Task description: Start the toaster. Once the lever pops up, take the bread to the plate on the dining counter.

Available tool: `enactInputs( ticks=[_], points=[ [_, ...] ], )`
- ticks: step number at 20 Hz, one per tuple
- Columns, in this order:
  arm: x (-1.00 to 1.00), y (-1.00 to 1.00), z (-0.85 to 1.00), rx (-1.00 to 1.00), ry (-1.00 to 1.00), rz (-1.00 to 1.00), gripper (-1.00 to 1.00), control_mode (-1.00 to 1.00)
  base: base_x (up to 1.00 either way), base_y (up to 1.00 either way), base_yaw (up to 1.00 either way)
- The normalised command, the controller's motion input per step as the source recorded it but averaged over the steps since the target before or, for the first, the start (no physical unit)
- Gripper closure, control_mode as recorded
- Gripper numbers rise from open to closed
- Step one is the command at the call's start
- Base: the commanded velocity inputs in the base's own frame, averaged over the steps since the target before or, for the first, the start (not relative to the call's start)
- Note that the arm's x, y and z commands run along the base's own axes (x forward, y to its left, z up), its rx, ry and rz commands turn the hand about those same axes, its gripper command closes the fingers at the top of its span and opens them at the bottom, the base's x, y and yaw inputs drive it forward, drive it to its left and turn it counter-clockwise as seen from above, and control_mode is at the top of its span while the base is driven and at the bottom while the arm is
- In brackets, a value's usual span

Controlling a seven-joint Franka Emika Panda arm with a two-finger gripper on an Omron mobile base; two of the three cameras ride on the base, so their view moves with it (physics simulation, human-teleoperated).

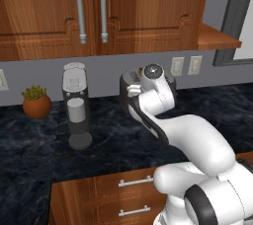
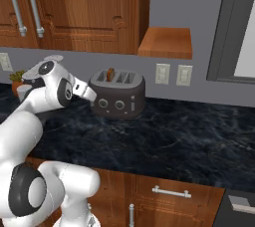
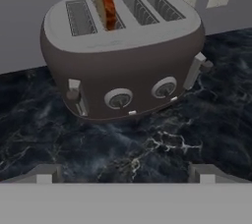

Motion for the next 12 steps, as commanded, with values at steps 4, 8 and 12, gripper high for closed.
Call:
enactInputs(
  ticks=[4,8,12],
  points=[
    [0.24,0.00,-0.12,0.00,0.00,-0.01,-1.00,-1.00,0.00,0.00,0.00],
    [0.23,0.01,-0.15,0.00,0.00,0.00,-1.00,-1.00,0.00,0.00,0.00],
    [0.25,0.00,-0.17,0.00,0.00,0.00,-1.00,-1.00,0.00,0.00,0.00]
  ],
)
